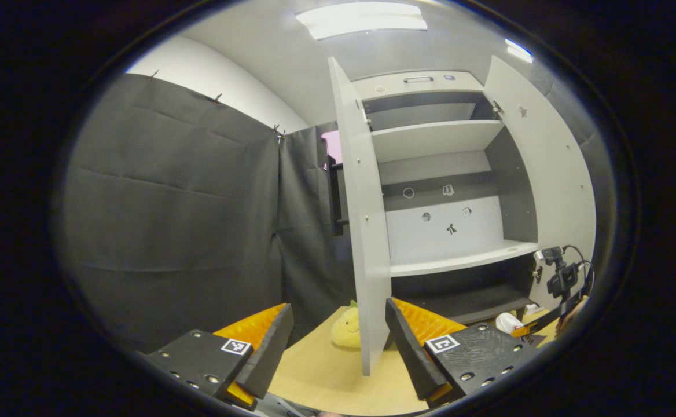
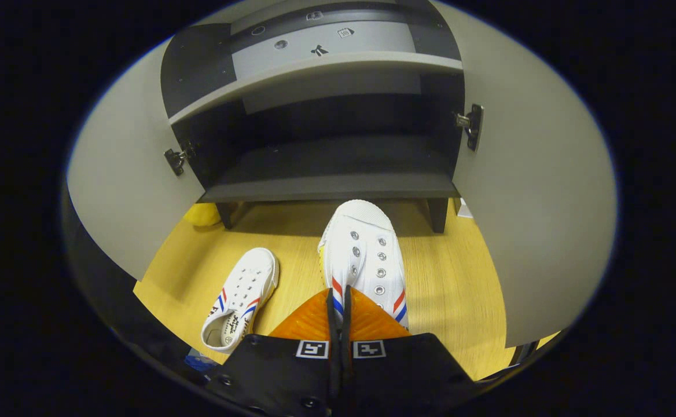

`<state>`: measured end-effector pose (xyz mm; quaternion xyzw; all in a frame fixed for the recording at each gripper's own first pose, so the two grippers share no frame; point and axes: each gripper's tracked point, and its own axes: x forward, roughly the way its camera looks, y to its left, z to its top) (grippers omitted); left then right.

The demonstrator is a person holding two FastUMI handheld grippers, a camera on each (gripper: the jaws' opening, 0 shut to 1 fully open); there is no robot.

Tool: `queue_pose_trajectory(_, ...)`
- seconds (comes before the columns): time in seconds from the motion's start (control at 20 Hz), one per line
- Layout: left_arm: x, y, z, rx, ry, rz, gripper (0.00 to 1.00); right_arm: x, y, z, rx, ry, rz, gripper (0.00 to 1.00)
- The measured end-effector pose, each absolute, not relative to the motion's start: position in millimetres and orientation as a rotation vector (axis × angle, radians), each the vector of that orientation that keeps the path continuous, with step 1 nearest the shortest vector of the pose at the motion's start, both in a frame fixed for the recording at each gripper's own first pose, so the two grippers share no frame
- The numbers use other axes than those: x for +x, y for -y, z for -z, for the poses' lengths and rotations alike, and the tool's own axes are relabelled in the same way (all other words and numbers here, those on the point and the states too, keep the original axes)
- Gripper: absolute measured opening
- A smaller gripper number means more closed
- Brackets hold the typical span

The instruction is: Grab one shoe with the right hand and put it into the shoe cabinet, grab the other shoe with the left hand and put it into the shoe cabinet; then close the right door with the right hand and the left door with the left hand.

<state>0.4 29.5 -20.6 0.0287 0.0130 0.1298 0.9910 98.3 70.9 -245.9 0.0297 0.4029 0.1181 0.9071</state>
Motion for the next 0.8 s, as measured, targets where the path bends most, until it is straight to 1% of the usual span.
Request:
queue_pose_trajectory(0.3,8,-22,18,0.049,-0.017,-0.229,0.93,113,-77,174,0.121,-0.709,-0.274,0.01)
queue_pose_trajectory(0.45,11,-21,16,0.044,-0.008,-0.223,0.94,122,-76,141,0.103,-0.634,-0.283,0.01)
queue_pose_trajectory(0.5,12,-20,16,0.043,-0.007,-0.222,0.93,125,-77,131,0.101,-0.611,-0.284,0.01)
queue_pose_trajectory(0.8,10,-26,15,0.040,0.002,-0.233,0.94,151,-75,80,0.109,-0.524,-0.278,0.01)
